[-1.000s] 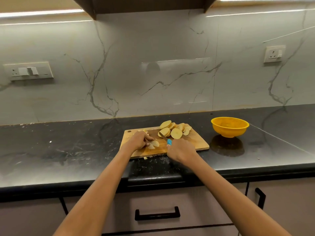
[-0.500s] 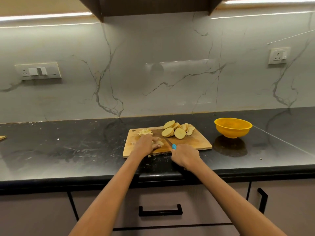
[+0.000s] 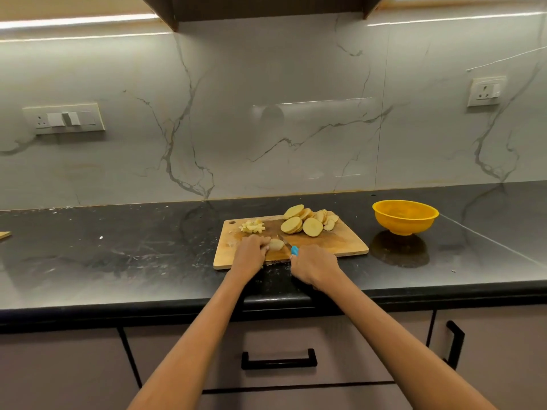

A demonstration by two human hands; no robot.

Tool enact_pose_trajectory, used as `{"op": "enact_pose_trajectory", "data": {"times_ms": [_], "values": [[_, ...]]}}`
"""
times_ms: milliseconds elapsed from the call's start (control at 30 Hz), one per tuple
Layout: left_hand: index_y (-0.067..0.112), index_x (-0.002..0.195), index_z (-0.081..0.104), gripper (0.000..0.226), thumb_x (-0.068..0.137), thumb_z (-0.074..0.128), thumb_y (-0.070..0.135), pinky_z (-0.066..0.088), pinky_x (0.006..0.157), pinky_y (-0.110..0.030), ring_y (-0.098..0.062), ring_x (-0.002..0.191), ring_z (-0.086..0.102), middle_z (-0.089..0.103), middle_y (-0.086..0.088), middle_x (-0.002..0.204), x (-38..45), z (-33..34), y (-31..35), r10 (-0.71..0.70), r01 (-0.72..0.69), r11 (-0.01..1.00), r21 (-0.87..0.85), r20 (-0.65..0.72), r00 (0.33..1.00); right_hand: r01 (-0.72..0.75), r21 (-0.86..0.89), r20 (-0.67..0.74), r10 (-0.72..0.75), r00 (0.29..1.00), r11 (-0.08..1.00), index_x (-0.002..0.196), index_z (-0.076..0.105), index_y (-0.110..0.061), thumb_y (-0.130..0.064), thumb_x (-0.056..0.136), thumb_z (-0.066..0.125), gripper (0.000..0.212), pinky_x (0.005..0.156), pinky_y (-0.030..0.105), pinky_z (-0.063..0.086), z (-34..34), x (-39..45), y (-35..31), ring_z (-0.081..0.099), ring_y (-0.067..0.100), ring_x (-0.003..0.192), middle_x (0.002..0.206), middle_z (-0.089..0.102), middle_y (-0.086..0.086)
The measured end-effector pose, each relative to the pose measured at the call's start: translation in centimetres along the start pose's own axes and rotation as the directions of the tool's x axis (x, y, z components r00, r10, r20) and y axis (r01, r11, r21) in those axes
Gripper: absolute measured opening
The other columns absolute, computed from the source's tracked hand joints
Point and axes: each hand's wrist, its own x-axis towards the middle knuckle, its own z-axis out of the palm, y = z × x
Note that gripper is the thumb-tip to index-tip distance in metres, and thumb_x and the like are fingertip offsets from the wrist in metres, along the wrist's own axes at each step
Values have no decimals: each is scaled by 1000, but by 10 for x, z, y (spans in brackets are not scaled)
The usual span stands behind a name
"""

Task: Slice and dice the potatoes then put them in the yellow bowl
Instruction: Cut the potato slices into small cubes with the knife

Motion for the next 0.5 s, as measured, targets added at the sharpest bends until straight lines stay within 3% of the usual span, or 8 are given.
{"op": "enact_pose_trajectory", "data": {"times_ms": [200, 400, 500], "values": [[12, 104, 72, 22, 84, 68, 21, 50, 86, -29, -15, 100, 62, 71, -1, 104, -3, -2, 2, -21, 17, 999, -32, -151, 988, -34, 84, -29, 37, 999, 996, 112, 59, -6, -33, 100, 40, 36, 73, 31, 42, 4, -6, -8, 61, 23, 97, 107, 65, 9], [8, 96, 74, 18, 81, 71, 18, 45, 77, -22, -14, 89, 63, 72, -6, 95, 1, -6, 11, -29, 19, 996, -92, -106, 994, -62, 76, 59, 57, 997, 995, 111, 58, -3, -26, 98, 42, 31, 79, 33, 49, 2, -10, -17, 64, 26, 93, 103, 66, 12], [6, 92, 74, 15, 79, 72, 15, 47, 75, -22, -14, 84, 63, 72, -7, 90, 1, -4, 10, -32, 17, 990, -143, -108, 994, -92, 85, 128, 80, 989, 992, 110, 55, 0, -22, 97, 42, 28, 79, 34, 52, -3, -10, -22, 60, 24, 77, 87, 62, 12]]}}
